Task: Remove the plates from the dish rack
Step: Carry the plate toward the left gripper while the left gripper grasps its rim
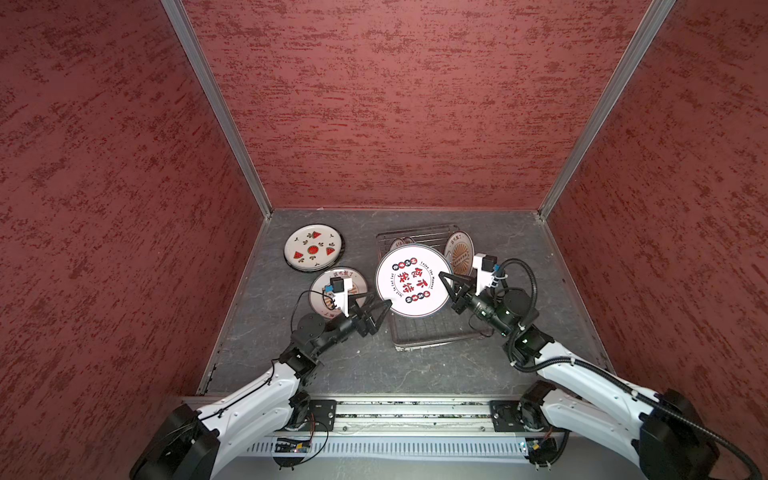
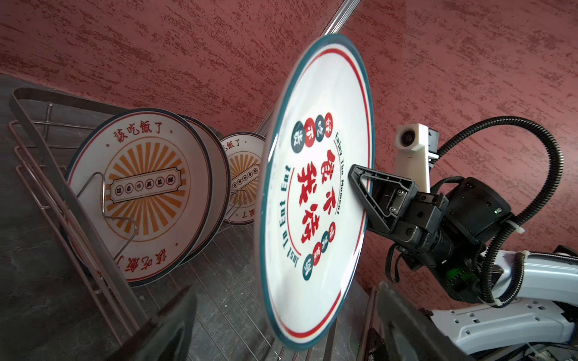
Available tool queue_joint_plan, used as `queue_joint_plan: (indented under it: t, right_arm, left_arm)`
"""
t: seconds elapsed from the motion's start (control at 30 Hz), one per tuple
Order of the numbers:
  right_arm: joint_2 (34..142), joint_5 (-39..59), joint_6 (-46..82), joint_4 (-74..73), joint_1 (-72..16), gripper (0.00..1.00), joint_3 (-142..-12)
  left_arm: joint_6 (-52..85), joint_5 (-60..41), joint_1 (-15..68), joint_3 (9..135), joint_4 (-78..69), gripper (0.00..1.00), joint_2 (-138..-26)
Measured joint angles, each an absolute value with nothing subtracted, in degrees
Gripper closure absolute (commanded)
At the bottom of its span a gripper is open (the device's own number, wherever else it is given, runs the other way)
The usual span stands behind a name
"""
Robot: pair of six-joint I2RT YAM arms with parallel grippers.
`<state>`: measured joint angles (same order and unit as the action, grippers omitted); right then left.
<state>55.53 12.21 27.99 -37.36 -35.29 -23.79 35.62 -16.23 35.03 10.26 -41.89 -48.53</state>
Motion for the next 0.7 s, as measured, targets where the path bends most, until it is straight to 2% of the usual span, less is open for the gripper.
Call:
queue_joint_plan:
  t: [0.3,0.53,0.6,0.7]
  right_arm:
    - [56.03,13.89,28.99,-42.78,-35.29,1.0,-22.28]
    - [57.45,13.76,28.91,-43.72,-35.29,1.0,-21.8]
    - [57.76,13.67,28.73,-44.4,-35.29,1.0,-21.19]
    - [58.33,13.76,28.69,-44.93,-35.29,1.0,-20.8]
  left_arm:
    - [36.49,-13.63,36.07,10.83,-42.0,0.69,-49.78]
    - [36.8,-13.02,36.34,11.07,-42.02,0.85,-50.24]
    - [36.82,-13.26,36.36,11.35,-42.59,0.85,-51.48]
    - [36.99,-13.78,36.34,11.62,-43.81,0.8,-53.56]
